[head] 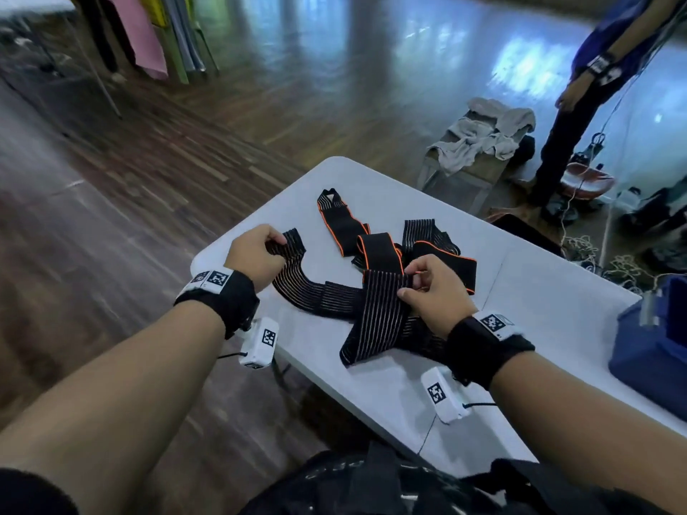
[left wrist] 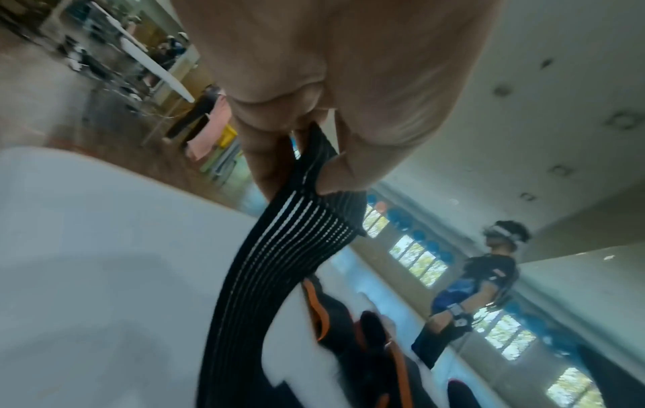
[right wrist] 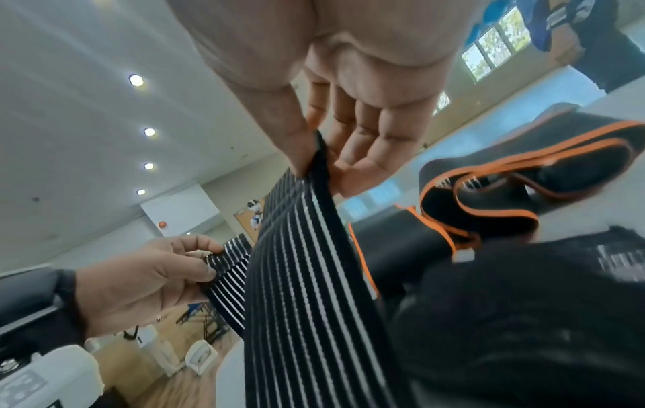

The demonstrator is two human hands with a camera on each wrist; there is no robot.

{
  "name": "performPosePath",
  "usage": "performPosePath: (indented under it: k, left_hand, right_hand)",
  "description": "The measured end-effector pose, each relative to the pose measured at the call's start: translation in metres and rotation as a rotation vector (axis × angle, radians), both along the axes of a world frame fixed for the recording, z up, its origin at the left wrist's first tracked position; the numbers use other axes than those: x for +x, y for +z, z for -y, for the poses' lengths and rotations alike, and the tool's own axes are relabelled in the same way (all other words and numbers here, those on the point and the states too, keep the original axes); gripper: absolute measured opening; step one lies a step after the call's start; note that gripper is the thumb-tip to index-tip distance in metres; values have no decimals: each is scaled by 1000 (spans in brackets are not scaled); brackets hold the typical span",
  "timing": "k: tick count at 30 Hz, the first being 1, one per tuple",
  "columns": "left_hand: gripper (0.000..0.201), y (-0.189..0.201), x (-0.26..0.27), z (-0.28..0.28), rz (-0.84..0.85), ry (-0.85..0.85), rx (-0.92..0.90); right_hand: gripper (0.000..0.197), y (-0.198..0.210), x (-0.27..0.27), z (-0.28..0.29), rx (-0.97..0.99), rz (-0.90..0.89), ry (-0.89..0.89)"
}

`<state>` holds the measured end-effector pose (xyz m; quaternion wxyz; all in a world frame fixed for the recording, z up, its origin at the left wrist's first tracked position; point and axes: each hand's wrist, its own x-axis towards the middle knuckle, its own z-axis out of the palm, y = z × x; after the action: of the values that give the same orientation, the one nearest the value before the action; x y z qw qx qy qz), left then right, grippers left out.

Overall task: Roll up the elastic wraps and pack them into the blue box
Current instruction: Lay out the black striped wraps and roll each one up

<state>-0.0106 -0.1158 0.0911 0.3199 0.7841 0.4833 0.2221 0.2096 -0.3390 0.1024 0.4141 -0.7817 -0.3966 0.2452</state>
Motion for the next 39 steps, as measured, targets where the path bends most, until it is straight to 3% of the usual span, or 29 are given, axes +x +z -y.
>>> performPosePath:
  k: [8, 17, 23, 25, 29, 34, 39]
  left_hand:
    - [28, 136, 67, 14, 155, -209, 210]
    - [38, 257, 150, 57, 469, -422, 211]
    - [25, 273, 195, 106, 587, -575, 97]
    - [30, 270, 208, 121, 609, -620, 73]
    - [35, 259, 232, 143, 622, -671, 84]
    - [43, 248, 256, 179, 684, -775, -62]
    - [55, 235, 275, 205, 747, -846, -249]
  right_hand:
    - [17, 117, 45, 4, 211, 67, -54]
    - [31, 235, 79, 41, 490, 96, -69]
    - [25, 262, 87, 72, 676, 98, -208]
    - [26, 259, 94, 82, 702, 161, -310]
    - [34, 252, 110, 106, 672, 322, -494]
    - [21, 240, 116, 129, 580, 458, -552]
    - [19, 221, 120, 144, 595, 335, -546]
